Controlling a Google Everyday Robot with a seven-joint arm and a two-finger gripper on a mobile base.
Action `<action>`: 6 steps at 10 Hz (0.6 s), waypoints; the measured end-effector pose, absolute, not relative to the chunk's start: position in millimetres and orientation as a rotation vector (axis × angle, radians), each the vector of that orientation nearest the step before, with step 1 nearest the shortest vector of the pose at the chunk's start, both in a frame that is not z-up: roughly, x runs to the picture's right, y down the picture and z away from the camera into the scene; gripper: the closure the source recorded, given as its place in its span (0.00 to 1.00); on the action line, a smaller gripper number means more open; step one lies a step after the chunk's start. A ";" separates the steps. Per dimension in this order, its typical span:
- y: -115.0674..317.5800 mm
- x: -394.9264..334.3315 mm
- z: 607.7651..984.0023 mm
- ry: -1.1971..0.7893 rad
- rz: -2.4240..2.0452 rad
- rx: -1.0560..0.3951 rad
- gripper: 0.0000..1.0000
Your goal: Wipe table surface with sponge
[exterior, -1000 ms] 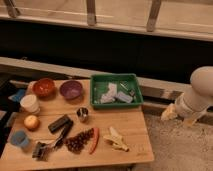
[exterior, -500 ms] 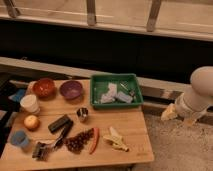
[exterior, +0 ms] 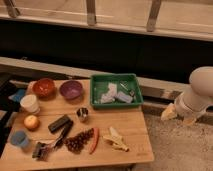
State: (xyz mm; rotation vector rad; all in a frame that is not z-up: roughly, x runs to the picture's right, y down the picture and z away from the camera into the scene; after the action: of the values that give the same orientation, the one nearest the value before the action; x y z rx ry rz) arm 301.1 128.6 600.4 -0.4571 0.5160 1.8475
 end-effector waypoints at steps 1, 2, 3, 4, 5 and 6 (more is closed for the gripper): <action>119.3 294.0 600.8 0.483 1.817 -0.435 0.38; 104.2 279.1 601.6 0.436 1.780 -0.417 0.38; 88.9 262.7 601.9 0.393 1.748 -0.408 0.38; 69.1 240.8 601.6 0.336 1.710 -0.402 0.38; 53.3 218.4 599.0 0.283 1.677 -0.404 0.38; 52.7 219.2 599.2 0.283 1.669 -0.399 0.38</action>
State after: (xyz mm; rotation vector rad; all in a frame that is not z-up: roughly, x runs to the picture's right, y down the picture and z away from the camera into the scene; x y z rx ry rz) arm 219.2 52.7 599.2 -0.3987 0.2831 1.6692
